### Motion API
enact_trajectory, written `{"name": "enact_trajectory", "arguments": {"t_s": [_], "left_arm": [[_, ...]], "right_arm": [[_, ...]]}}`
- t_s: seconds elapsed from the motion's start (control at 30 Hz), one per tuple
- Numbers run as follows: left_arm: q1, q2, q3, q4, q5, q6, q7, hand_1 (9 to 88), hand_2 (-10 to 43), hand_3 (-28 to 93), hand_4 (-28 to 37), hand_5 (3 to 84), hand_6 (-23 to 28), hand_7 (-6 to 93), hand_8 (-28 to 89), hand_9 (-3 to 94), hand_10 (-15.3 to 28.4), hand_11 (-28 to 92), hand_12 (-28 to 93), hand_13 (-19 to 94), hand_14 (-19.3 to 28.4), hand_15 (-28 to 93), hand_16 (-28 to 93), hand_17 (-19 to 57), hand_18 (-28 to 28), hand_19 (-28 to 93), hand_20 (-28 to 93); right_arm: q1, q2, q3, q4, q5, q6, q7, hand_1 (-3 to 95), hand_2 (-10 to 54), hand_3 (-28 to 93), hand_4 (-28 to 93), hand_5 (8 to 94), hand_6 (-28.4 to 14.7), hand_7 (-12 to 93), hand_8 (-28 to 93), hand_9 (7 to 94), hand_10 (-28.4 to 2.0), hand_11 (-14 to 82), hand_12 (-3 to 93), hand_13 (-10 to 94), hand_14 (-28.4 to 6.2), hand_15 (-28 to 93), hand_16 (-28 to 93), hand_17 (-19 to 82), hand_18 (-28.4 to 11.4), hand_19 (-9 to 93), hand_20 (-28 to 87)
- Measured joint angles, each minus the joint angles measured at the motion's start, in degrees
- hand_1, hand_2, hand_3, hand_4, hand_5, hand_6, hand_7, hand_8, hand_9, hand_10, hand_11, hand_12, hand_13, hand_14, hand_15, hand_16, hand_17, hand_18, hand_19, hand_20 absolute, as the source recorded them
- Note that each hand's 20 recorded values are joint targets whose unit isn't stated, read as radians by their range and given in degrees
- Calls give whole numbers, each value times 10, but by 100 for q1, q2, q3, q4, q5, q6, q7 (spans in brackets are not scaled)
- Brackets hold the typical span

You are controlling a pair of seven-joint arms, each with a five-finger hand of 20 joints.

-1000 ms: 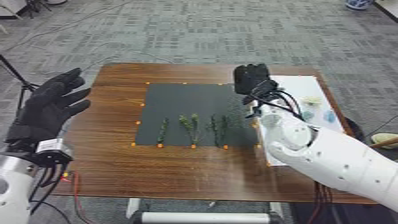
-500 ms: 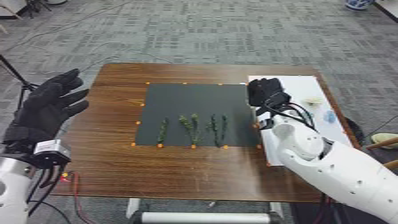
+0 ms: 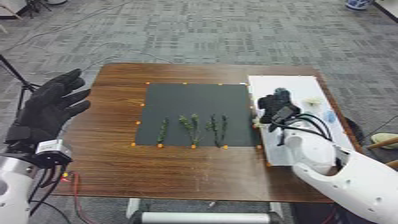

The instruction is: Arrange flowers

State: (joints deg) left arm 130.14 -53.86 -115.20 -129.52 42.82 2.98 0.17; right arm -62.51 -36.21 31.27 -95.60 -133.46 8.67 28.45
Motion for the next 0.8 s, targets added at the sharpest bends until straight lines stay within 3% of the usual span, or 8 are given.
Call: {"name": "enact_trajectory", "arguments": {"t_s": [0.23, 0.47, 0.67, 0.8], "left_arm": [[8, 1, -16, 0, 0, -5, -2, 259, -31, 684, -269, 222, 15, 236, -112, 171, 95, 227, 191, 98, 132, 446, -56, -104, 195, 392, 98], [7, 9, -22, 0, -1, -9, -7, 258, -28, 683, -268, 221, 14, 238, -112, 171, 95, 226, 191, 98, 132, 446, -57, -104, 195, 392, 99], [6, 13, -17, 0, -1, -9, -10, 258, -28, 684, -267, 222, 14, 236, -113, 173, 96, 228, 191, 99, 132, 446, -57, -104, 195, 392, 98], [7, 13, -14, 1, -1, -13, -10, 257, -29, 685, -267, 221, 14, 236, -112, 173, 96, 228, 190, 99, 132, 447, -57, -104, 195, 392, 98]], "right_arm": [[-311, 144, 389, -241, 731, -112, -99, 329, -95, 892, -283, 475, 1, 307, -165, 482, -98, 260, 237, 446, -87, 764, 313, 159, -189, 721, 560], [-709, 217, 868, -605, 617, -667, -331, 328, -95, 895, -283, 457, -9, 292, -156, 466, -101, 252, 239, 433, -88, 765, 306, 151, -191, 719, 559], [-849, 225, 928, -706, 616, -645, -403, 352, -95, 873, -283, 483, 2, 352, -160, 498, -102, 409, 306, 487, -78, 770, 312, 179, -187, 728, 549], [-771, 174, 683, -650, 515, -506, -285, 367, -95, 860, -283, 506, 9, 382, -165, 525, -99, 460, 331, 517, -76, 767, 327, 196, -187, 731, 544]]}}
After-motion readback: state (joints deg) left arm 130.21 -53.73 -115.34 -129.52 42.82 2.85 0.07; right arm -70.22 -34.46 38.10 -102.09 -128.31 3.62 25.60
